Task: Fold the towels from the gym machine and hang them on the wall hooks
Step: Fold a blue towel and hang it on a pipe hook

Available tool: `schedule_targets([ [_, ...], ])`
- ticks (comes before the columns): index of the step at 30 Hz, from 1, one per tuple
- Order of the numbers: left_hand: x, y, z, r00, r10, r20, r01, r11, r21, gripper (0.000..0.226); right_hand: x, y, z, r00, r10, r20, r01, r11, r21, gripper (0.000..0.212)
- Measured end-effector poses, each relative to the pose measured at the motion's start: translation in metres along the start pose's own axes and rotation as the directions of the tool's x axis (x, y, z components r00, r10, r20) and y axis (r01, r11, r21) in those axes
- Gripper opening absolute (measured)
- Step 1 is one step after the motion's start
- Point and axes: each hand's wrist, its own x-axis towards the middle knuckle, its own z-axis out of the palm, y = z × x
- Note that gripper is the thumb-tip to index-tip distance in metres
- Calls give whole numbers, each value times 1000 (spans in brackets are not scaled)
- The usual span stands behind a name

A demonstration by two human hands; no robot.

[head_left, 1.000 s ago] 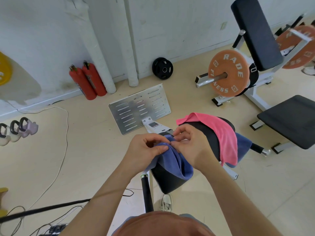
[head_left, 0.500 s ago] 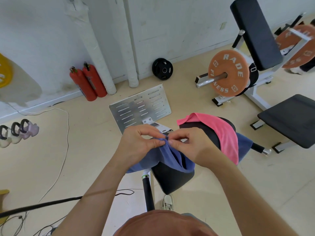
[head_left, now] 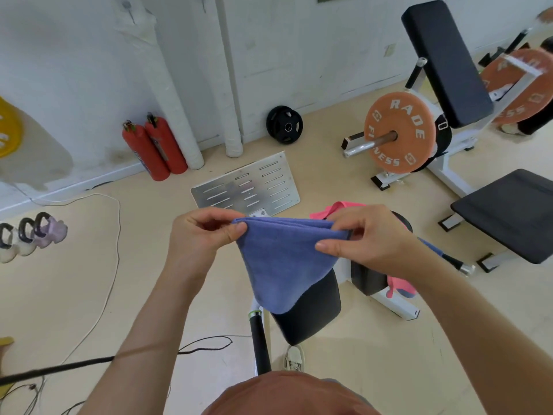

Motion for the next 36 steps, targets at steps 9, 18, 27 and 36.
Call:
schedule_targets([
  [9,18,6,10,999,41,-18,-30,911,412,28,49,-4,-19,993,-116,23,116,916,-385,15],
  [18,55,26,15,898,420,-134,-285,785,551,26,113,16,-29,808,-513,-290,285,771,-570,12],
  [27,7,-98,29,979,141,146,-203,661,722,16,47,104,53,995,-73,-71,43,932,-360,23],
  [36,-56,-179,55,917,-281,282,-28,662,749,17,-26,145,132,850,522,71,-522,852,-19,24],
])
